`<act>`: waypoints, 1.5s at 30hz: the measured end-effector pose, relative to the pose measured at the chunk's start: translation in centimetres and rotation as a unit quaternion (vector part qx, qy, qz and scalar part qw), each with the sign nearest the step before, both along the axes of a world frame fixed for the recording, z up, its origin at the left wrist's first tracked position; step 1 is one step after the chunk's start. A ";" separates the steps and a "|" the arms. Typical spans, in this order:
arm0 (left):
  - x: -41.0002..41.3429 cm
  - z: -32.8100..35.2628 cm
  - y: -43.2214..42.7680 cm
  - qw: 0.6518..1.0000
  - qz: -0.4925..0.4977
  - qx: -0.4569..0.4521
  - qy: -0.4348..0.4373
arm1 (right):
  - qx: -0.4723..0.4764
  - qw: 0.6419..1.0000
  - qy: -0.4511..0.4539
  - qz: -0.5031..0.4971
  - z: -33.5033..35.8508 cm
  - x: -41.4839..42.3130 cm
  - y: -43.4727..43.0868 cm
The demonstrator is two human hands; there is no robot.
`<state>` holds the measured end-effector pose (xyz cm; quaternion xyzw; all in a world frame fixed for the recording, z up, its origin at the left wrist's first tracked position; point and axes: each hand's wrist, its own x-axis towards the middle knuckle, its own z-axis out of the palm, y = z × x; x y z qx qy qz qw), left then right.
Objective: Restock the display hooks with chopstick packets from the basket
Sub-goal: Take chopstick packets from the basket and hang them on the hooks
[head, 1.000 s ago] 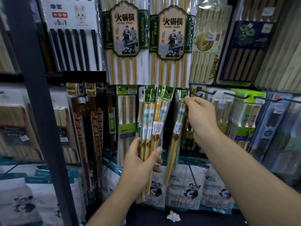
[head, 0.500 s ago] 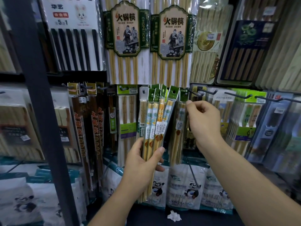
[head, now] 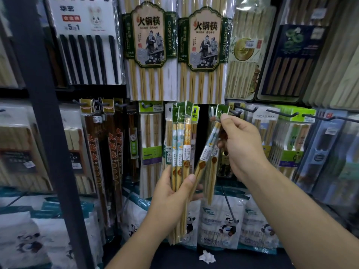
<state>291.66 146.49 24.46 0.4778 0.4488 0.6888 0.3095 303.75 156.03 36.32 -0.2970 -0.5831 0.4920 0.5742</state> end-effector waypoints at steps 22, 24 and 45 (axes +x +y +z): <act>-1.0 -0.1 -0.1 0.999 0.021 -0.005 0.041 | 0.034 0.991 -0.042 -0.125 0.3 -0.6 2.4; -0.9 0.0 -0.1 0.999 0.016 -0.006 0.035 | 0.039 0.989 -0.052 -0.135 0.1 -0.6 2.7; -0.6 -0.8 0.1 0.995 -0.030 -0.087 0.036 | 0.005 0.996 0.006 0.084 -0.1 -0.2 -1.6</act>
